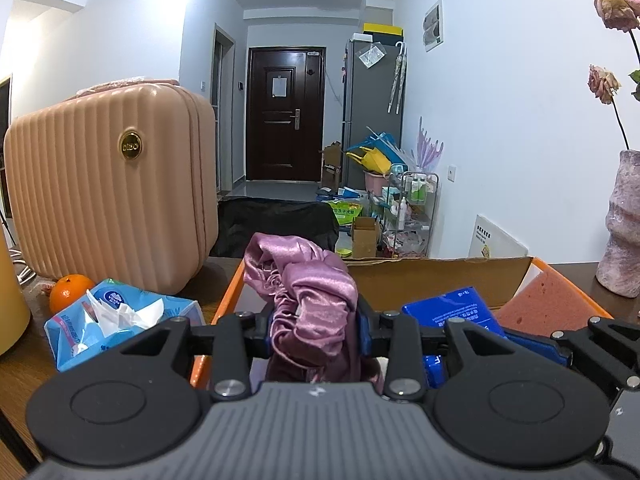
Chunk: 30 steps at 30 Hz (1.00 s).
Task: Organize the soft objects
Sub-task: 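Lower both grippers into the box and open them to release the items, then withdraw both grippers from the box back toward the lilac towel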
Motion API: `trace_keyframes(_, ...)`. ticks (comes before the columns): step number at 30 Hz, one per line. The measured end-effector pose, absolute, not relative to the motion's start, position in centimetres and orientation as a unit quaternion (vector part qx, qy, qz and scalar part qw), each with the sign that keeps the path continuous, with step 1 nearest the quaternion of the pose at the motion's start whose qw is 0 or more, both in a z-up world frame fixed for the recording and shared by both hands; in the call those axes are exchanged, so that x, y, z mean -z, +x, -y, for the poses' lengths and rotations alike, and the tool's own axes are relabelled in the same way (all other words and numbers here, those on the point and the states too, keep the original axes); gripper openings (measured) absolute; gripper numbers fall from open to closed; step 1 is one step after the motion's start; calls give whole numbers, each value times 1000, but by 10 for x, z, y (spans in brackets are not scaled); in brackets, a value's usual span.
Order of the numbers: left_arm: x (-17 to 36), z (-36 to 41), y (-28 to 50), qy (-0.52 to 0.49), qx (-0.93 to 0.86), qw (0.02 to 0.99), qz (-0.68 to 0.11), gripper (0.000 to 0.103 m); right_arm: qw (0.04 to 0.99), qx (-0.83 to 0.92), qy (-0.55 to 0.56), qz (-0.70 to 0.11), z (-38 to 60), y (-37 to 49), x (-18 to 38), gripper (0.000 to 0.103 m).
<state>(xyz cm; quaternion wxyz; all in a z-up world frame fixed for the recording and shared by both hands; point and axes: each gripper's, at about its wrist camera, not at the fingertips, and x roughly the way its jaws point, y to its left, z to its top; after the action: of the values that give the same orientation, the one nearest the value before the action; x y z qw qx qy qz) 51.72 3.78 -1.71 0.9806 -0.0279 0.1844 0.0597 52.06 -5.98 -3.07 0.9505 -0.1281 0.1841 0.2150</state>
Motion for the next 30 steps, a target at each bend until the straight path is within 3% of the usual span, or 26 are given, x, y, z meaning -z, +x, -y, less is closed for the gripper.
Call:
trace_keyframes(12, 20, -42, 517, -33, -53, 980, -190, 40, 953, -214, -122, -176, 66, 517, 34, 58)
trace_keyframes(14, 20, -44, 517, -35, -54, 980, -188, 46, 954, -213, -119, -174, 67, 516, 34, 59)
trace_keyframes(15, 19, -44, 516, -35, -55, 980, -187, 53, 954, -214, -117, -172, 67, 516, 34, 65)
trace_keyframes(21, 13, -41, 504, -28, -65, 985, -158, 103, 964, -202, -91, -146, 78, 508, 31, 94)
trace_keyframes(25, 9, -38, 495, -31, -79, 987, -137, 103, 972, -181, -72, -133, 87, 508, 28, 103)
trace_keyframes(30, 8, -38, 495, -32, -87, 986, -136, 103, 977, -166, -44, -130, 100, 509, 25, 103)
